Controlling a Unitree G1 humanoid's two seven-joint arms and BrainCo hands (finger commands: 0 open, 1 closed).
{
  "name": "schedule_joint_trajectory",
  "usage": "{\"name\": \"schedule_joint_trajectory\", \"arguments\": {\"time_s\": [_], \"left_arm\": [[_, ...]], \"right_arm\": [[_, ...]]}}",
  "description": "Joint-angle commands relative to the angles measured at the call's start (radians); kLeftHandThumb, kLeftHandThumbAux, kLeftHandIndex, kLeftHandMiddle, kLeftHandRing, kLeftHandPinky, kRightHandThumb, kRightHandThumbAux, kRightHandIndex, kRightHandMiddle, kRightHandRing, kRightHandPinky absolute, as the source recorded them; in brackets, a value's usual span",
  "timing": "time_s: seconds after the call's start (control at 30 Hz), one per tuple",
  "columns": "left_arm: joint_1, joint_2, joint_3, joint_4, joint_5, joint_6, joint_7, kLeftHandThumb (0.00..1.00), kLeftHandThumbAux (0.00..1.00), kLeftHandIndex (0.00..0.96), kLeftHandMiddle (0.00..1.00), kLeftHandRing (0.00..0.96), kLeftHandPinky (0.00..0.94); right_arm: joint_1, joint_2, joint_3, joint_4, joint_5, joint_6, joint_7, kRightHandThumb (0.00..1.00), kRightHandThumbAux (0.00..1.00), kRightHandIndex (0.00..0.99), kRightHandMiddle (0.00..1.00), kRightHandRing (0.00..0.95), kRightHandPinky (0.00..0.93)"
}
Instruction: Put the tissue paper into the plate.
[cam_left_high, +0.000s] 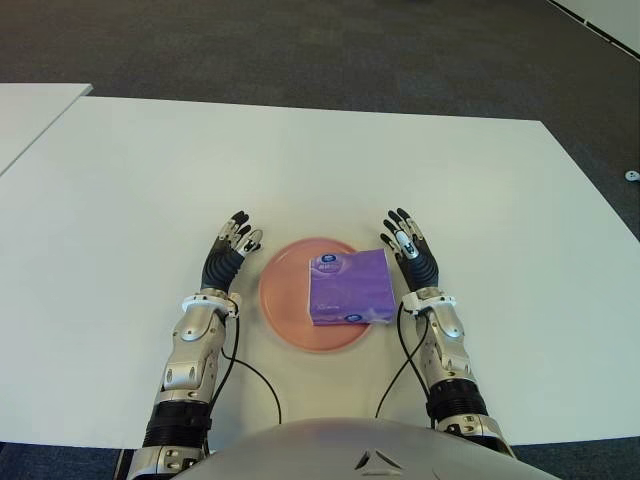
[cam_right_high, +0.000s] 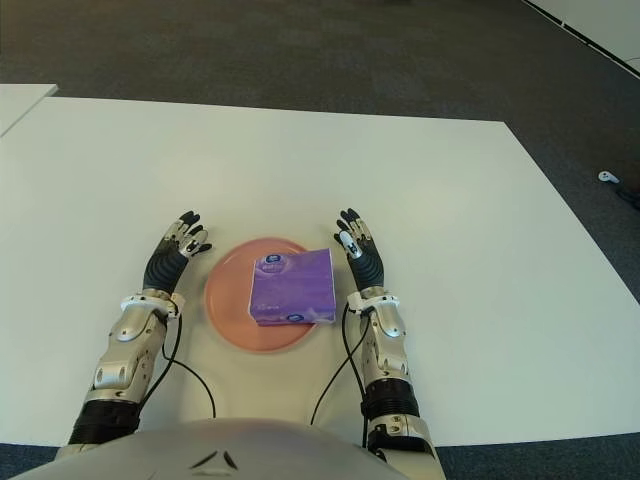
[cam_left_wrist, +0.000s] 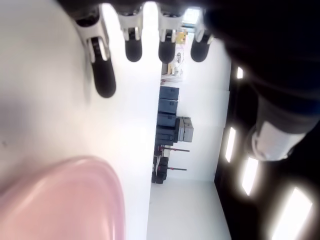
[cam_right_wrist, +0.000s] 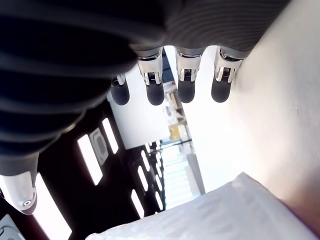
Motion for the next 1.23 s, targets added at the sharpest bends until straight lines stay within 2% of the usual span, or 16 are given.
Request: {"name": "schedule_joint_trajectory", "arguments": {"time_s": [0.03, 0.5, 0.73, 1.0, 1.23], "left_arm": [[0.006, 0.021, 0.004, 0.062, 0.006, 0.064, -0.017, 0.000, 0.552, 0.000, 0.000, 0.000, 0.000], [-0.028, 0.031, 0.026, 0.120, 0.054, 0.044, 0.047, 0.000, 0.536, 0.000, 0.000, 0.000, 0.000], [-0.052, 0.030, 0.044, 0.171, 0.087, 0.003, 0.098, 0.000, 0.540, 0.000, 0.000, 0.000, 0.000], [-0.061, 0.029, 0.058, 0.214, 0.096, -0.053, 0.112, 0.000, 0.542, 0.000, 0.000, 0.000, 0.000], [-0.061, 0.025, 0.062, 0.226, 0.096, -0.068, 0.117, 0.000, 0.545, 0.000, 0.000, 0.000, 0.000]], "right_arm": [[0.113, 0.029, 0.014, 0.086, -0.010, 0.090, -0.007, 0.000, 0.521, 0.000, 0.007, 0.000, 0.000], [0.120, 0.022, 0.016, 0.082, -0.012, 0.083, -0.002, 0.000, 0.517, 0.000, 0.010, 0.000, 0.000], [0.126, 0.019, 0.018, 0.073, -0.013, 0.082, 0.001, 0.000, 0.516, 0.000, 0.004, 0.000, 0.000], [0.130, 0.017, 0.022, 0.068, -0.016, 0.079, 0.002, 0.000, 0.513, 0.000, 0.002, 0.000, 0.000], [0.134, 0.015, 0.025, 0.062, -0.021, 0.080, -0.001, 0.000, 0.509, 0.000, 0.000, 0.000, 0.000]]}}
